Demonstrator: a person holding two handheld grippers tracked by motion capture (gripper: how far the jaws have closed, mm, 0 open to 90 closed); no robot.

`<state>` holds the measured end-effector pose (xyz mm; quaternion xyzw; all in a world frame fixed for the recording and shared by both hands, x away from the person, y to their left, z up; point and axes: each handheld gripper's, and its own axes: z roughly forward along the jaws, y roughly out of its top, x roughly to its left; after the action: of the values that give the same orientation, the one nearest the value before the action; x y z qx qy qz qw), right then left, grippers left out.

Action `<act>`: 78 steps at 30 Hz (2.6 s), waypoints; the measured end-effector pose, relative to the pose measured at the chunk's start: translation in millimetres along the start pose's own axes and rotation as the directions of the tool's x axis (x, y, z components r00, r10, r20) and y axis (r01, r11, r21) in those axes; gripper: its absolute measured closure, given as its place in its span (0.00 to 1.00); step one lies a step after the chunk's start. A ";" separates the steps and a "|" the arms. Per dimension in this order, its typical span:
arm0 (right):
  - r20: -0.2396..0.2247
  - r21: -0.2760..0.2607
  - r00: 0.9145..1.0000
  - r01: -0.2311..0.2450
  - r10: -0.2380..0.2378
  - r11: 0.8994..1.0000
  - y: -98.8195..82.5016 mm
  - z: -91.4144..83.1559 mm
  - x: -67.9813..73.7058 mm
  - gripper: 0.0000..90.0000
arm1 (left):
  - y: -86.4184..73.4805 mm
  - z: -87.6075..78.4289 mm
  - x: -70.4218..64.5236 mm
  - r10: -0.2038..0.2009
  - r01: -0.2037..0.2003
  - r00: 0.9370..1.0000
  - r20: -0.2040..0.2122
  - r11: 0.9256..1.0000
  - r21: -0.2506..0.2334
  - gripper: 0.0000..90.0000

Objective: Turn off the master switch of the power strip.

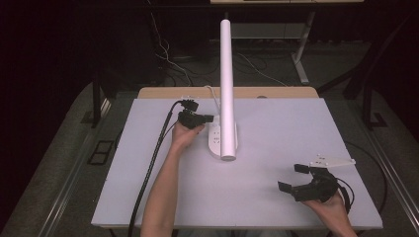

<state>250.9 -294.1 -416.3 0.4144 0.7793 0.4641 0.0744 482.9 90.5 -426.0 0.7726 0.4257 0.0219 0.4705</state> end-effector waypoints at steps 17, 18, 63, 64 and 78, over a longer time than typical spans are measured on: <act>-0.001 0.001 1.000 -0.002 0.002 1.000 -0.1 -0.1 0.2 0.01 | -5.5 9.2 -0.6 -0.006 0.005 1.000 0.027 0.999 0.044 1.00; -0.001 0.000 1.000 -0.001 0.001 1.000 -0.1 -0.1 0.0 0.01 | -5.5 9.2 -0.6 -0.006 0.005 1.000 0.027 0.999 0.044 1.00; 0.008 -0.005 1.000 -0.001 0.001 1.000 -0.9 -0.9 0.0 0.01 | -2.8 14.1 -7.3 -0.064 0.065 0.998 -0.016 0.996 0.064 1.00; 0.008 -0.004 1.000 -0.001 0.001 1.000 -0.9 -0.9 0.1 0.01 | -3.0 14.6 -7.4 -0.073 0.074 0.997 -0.019 0.995 0.062 1.00; 0.007 -0.010 1.000 -0.009 0.009 1.000 -1.5 -2.0 -1.5 0.01 | -4.0 10.1 -12.1 0.007 -0.006 1.000 -0.006 0.999 0.043 1.00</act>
<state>249.9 -296.9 -416.8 0.4193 0.7748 0.4669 0.0773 477.1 75.9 -430.1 0.7839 0.4251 0.0169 0.4523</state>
